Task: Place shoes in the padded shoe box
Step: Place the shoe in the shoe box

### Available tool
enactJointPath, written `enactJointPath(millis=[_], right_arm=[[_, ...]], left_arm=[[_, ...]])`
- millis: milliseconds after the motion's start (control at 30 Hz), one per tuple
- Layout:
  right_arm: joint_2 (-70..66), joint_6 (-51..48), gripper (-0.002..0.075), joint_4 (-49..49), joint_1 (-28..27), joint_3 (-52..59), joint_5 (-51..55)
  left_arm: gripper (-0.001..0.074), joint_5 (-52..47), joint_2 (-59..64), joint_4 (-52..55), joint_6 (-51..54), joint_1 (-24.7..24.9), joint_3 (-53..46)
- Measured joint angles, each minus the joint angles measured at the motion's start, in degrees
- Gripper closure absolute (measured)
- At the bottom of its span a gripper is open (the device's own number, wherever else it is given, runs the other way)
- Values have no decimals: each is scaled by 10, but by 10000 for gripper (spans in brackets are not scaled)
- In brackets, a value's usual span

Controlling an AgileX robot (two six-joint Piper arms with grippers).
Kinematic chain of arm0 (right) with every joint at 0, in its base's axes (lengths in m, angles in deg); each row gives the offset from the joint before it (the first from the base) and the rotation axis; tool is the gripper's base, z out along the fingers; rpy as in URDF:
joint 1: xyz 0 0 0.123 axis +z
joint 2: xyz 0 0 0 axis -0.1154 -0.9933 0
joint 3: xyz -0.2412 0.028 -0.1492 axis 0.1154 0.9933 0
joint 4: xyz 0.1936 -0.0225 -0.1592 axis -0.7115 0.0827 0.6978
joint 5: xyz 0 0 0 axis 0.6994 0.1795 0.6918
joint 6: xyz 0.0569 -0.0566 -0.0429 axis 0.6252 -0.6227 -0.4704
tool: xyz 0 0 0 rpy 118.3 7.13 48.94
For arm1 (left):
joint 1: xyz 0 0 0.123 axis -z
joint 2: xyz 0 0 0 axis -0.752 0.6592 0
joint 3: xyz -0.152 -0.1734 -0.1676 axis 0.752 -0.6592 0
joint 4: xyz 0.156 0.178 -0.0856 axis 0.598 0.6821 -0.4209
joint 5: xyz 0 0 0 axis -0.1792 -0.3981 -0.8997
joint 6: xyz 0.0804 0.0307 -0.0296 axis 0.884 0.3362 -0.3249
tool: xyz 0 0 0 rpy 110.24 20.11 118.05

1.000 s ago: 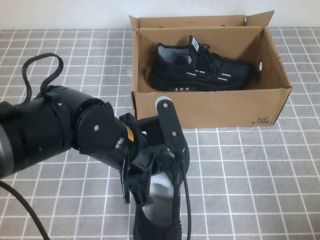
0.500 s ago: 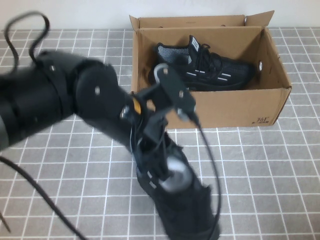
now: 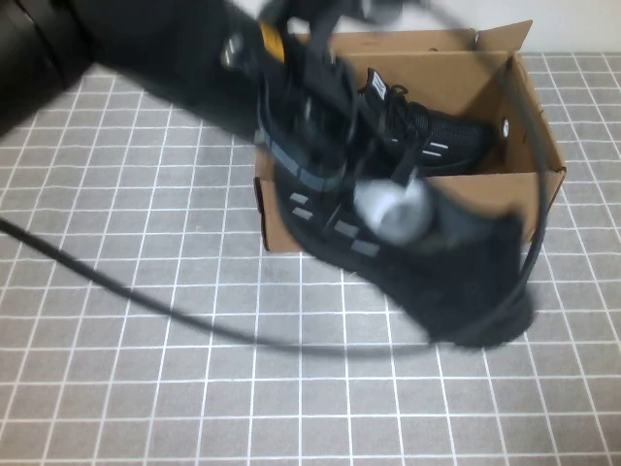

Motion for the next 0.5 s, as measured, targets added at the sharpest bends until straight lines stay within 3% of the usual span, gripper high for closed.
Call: enactJointPath(millis=[133,500], right_arm=[[0,0,732,0,0,0,0],[0,0,732,0,0,0,0]], left_arm=[[734,48,1,16,-96,0,39],[734,233,56,88,-241,0,66]])
